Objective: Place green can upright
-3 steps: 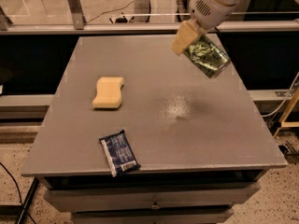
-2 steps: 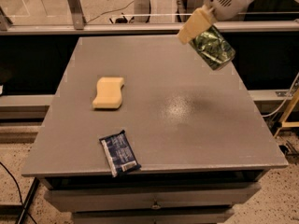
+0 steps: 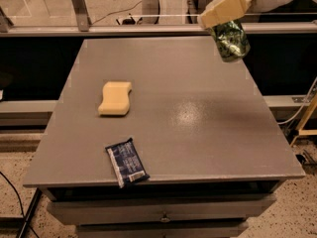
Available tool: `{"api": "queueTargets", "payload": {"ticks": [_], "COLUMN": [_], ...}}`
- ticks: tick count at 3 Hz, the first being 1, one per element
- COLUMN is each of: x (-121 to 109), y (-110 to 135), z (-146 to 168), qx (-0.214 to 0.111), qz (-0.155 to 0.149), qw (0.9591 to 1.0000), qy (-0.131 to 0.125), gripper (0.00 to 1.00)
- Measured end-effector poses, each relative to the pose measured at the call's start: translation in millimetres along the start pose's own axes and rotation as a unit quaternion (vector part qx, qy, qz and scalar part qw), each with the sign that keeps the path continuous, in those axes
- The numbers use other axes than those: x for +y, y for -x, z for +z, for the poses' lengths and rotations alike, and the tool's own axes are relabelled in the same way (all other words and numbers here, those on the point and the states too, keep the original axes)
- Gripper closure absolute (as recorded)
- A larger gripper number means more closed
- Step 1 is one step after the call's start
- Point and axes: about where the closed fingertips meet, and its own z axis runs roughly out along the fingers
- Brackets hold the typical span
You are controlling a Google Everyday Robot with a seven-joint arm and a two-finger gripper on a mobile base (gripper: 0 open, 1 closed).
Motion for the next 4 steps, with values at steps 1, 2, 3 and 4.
{"api": "queueTargets", "payload": {"ticks": [1,2,3,4], "x": [2,5,0,4], "y": [2,-4,-12,-22], "z": [-11,-22,-5,-9], "qx": [-0.079,-0.107,-0.107,-0.132], "qz": [-0.022,-0.004,0.008,0.002], "qw": [0.9962,0.994,0.9941,0.9912], "qy": [0.031,-0.02,-0.019,-0.012], "gripper": [1.0,1.0,1.0,1.0]}}
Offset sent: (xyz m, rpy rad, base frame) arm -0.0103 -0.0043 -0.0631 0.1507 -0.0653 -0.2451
